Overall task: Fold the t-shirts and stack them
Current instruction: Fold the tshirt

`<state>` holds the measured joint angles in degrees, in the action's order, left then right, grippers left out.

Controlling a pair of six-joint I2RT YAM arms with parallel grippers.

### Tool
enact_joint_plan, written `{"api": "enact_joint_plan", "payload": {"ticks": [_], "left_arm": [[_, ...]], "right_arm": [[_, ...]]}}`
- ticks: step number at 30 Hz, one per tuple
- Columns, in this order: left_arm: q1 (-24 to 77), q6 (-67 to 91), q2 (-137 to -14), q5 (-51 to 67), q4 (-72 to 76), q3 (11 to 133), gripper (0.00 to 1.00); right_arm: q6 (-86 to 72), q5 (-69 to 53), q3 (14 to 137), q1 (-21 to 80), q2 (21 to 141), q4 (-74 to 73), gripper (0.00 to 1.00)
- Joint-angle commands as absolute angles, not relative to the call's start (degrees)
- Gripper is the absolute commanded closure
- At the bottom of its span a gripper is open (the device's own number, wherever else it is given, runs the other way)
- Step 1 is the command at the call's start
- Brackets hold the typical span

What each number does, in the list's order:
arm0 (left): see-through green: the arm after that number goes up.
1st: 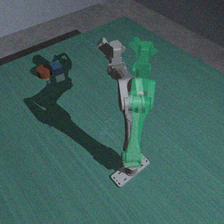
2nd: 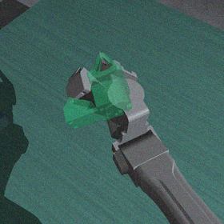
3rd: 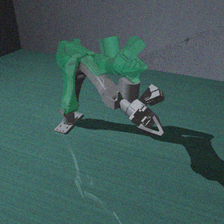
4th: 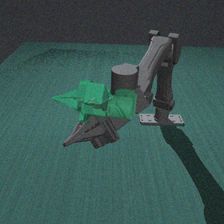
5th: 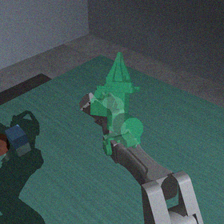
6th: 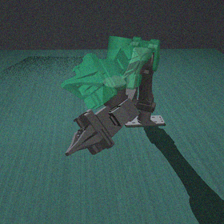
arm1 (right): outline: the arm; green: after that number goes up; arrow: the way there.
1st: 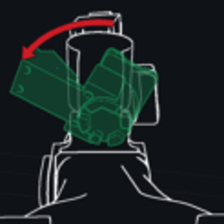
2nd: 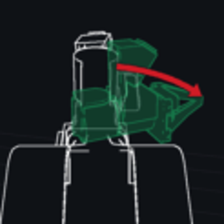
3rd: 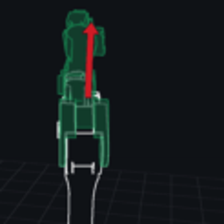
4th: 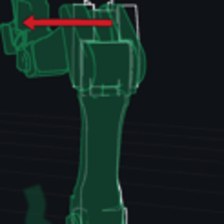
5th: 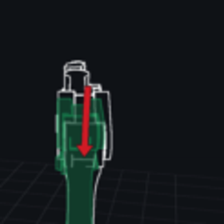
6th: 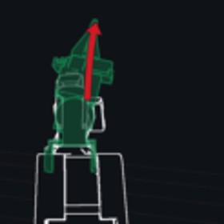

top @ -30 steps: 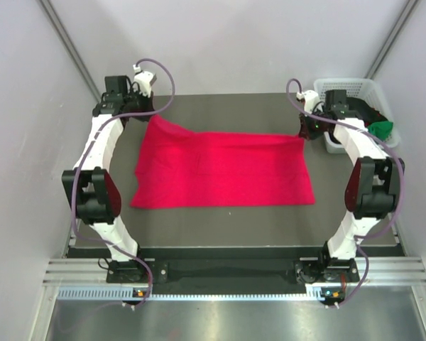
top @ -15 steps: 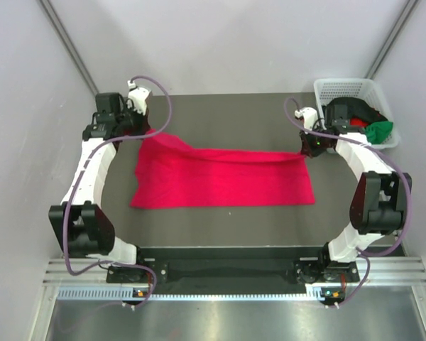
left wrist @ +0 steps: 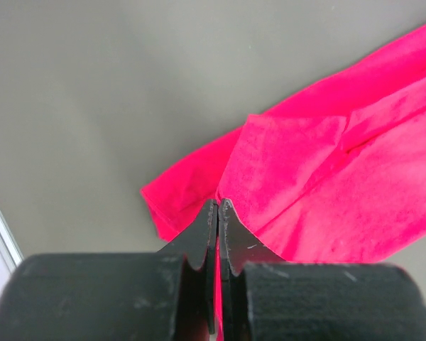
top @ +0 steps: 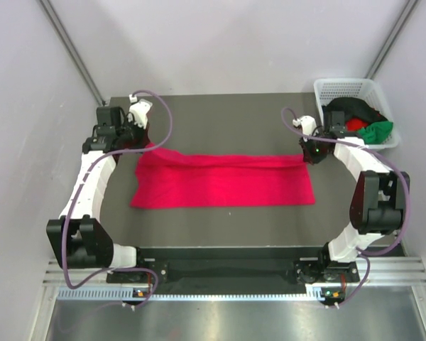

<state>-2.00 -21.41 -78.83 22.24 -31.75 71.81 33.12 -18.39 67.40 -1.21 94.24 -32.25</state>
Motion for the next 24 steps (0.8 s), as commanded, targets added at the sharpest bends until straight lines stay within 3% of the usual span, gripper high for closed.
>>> {"api": "enact_joint_plan", "payload": {"ticks": [1, 24], "left_arm": [[-2.3, -22.9, -76.3, 21.4, -31.7, 70.3, 1.00], [-6.0, -27.2, -75.0, 16.9, -30.2, 63.0, 1.00]], "right_arm": [[34.8, -18.2, 66.0, -1.8, 94.1, -31.6, 1.00], [35.1, -20.8, 62.1, -0.4, 97.7, -32.9, 0.99]]}}
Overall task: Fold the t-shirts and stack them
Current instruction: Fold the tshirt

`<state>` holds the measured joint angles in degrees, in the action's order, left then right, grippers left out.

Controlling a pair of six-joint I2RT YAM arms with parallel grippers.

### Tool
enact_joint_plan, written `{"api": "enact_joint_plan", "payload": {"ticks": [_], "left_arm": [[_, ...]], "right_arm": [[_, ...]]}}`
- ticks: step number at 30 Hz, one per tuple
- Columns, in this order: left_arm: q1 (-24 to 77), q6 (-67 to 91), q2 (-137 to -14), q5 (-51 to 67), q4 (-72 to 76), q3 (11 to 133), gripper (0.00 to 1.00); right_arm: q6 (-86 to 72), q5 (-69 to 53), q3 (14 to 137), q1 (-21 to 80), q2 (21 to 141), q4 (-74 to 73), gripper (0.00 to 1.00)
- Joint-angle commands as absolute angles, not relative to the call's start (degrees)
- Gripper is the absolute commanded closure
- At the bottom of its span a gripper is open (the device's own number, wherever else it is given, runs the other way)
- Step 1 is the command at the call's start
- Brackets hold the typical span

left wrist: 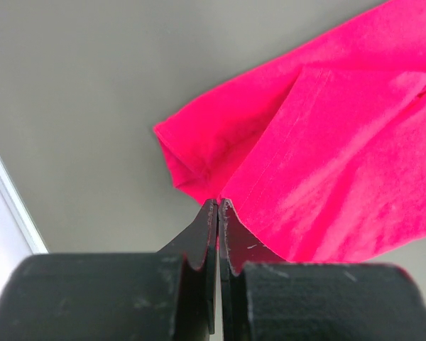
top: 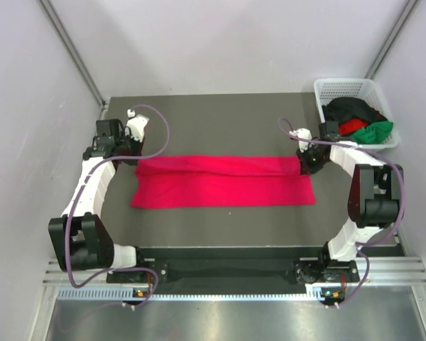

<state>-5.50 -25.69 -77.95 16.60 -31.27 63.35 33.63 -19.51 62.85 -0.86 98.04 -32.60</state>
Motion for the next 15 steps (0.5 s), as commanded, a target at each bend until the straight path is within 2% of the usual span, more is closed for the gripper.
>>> {"api": "enact_joint_plan", "payload": {"ticks": [1, 3, 5, 7, 9, 10, 13, 15], "left_arm": [[-5.9, -27.8, -74.7, 17.0, -31.1, 63.2, 1.00], [-6.0, -28.1, -73.7, 16.8, -33.8, 63.5, 1.00], [-6.1, -28.2, -72.5, 16.2, -37.8, 63.7, 1.00], [-6.1, -28.7, -69.9, 16.1, -39.9, 63.5, 0.89], [-6.0, -28.4, -65.9, 15.7, -40.3, 63.4, 0.77], [-6.2, -28.0, -64.4, 15.9, -38.7, 62.6, 0.66], [-5.9, -26.4, -60.5, 16.3, -28.7, 60.4, 0.46], [-6.0, -25.5, -61.8, 16.8, -24.2, 61.0, 0.44]], "right_arm": [[35.6, -20.7, 61.9, -0.4, 97.1, -33.6, 0.98], [36.3, -20.3, 61.5, -0.4, 96.2, -36.3, 0.90], [37.9, -20.3, 61.3, -0.4, 93.6, -39.3, 0.77], [39.4, -20.0, 59.9, -0.4, 88.4, -42.2, 0.65], [40.3, -20.2, 59.2, -0.4, 83.8, -42.9, 0.62], [41.1, -20.3, 58.8, -0.4, 79.9, -41.9, 0.60], [40.9, -21.4, 59.2, -0.4, 77.7, -36.0, 0.57], [40.1, -22.2, 61.2, -0.4, 82.4, -34.3, 0.57]]}}
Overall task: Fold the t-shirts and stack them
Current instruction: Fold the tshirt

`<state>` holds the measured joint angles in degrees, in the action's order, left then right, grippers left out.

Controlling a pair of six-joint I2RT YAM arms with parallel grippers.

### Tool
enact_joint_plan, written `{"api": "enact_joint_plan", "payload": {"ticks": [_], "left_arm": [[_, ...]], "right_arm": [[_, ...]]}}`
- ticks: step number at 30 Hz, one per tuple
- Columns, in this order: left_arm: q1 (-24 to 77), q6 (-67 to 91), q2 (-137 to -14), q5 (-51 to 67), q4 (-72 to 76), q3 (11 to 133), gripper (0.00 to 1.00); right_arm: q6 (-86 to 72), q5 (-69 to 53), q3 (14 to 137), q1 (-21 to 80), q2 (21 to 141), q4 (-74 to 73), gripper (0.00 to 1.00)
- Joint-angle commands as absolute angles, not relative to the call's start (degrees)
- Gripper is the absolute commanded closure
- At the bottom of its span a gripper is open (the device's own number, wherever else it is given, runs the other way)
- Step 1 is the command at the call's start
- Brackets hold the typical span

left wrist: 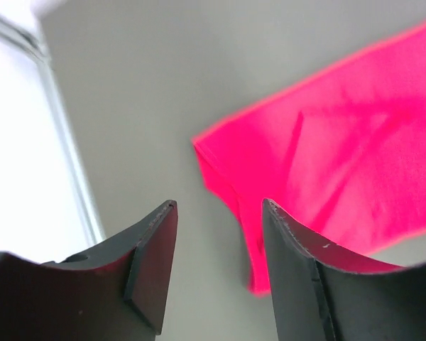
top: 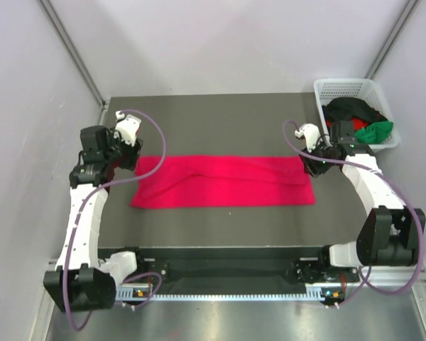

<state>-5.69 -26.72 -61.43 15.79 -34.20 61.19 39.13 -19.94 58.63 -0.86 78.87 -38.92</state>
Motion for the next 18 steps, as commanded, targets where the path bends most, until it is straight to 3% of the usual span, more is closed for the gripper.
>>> {"api": "enact_joint_plan", "payload": {"ticks": [1, 5, 10, 18], "left_arm": [[-5.9, -24.6, -63.4, 16.8, -24.1, 62.0, 0.44], [-6.0, -23.4, -70.7, 17.9, -25.6, 65.9, 0.46], [-5.9, -21.9, -76.7, 18.3, -24.4, 65.7, 0.63], [-6.0, -20.9, -80.4, 21.7, -25.8, 64.1, 0.64]], "right_arm": [[39.7, -22.5, 64.6, -0.4, 84.7, -34.7, 0.57], [38.6, -23.4, 72.2, -0.4, 95.8, -36.9, 0.64], [38.5, -23.5, 75.5, -0.4, 104.1, -34.7, 0.65], [37.7, -22.2, 80.2, -0.4, 110.7, -35.4, 0.65]]}}
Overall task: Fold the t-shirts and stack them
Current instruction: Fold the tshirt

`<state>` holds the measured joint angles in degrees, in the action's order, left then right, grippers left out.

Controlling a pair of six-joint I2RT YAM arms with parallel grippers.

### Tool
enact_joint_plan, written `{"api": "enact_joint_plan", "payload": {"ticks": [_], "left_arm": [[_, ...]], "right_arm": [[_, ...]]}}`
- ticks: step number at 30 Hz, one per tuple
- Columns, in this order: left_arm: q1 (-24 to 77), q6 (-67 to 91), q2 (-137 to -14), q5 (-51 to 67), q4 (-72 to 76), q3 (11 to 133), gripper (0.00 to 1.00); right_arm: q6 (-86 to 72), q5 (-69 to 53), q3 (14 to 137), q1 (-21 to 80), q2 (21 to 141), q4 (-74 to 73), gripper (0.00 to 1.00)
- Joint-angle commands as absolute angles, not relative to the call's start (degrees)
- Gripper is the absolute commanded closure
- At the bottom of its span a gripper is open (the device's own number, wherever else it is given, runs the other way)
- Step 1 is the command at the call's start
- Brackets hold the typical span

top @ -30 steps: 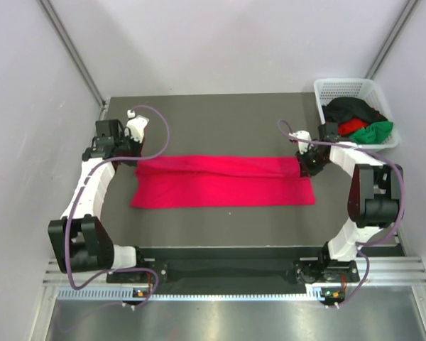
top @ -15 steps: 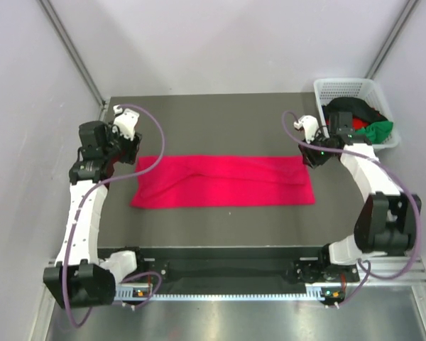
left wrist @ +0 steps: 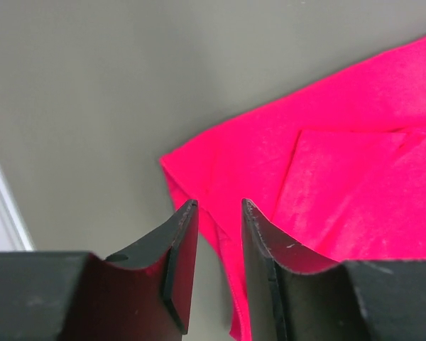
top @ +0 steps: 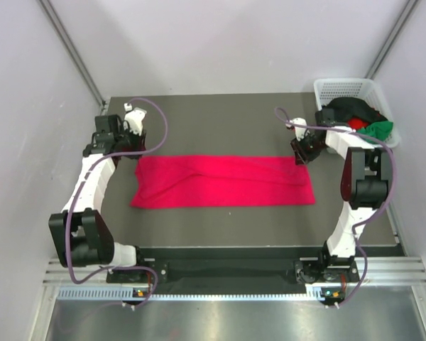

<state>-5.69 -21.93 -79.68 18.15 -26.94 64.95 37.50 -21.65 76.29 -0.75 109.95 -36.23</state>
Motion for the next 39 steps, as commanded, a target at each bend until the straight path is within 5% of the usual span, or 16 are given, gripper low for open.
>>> {"api": "enact_joint_plan", "payload": {"ticks": [1, 16, 21, 26, 39], "left_arm": [[-5.9, -21.2, -81.2, 22.8, -27.0, 64.2, 0.66], [-0.7, -19.2, -102.4, 32.2, -31.6, 74.4, 0.69], [-0.3, -17.6, -106.1, 31.7, -30.8, 78.3, 0.57], [-0.2, -18.0, -110.8, 31.1, -32.0, 82.0, 0.54], [3.9, -20.3, -112.7, 31.6, -33.7, 81.6, 0.64]], "right_arm": [[37.7, -21.7, 80.8, -0.4, 111.2, -35.6, 0.65], [36.3, -20.6, 86.1, 2.5, 116.6, -38.0, 0.66], [36.1, -20.7, 85.6, 2.7, 115.9, -38.1, 0.66], [36.6, -20.3, 84.7, 2.6, 115.5, -38.3, 0.67], [36.7, -20.2, 84.3, 2.7, 115.7, -38.1, 0.67]]}}
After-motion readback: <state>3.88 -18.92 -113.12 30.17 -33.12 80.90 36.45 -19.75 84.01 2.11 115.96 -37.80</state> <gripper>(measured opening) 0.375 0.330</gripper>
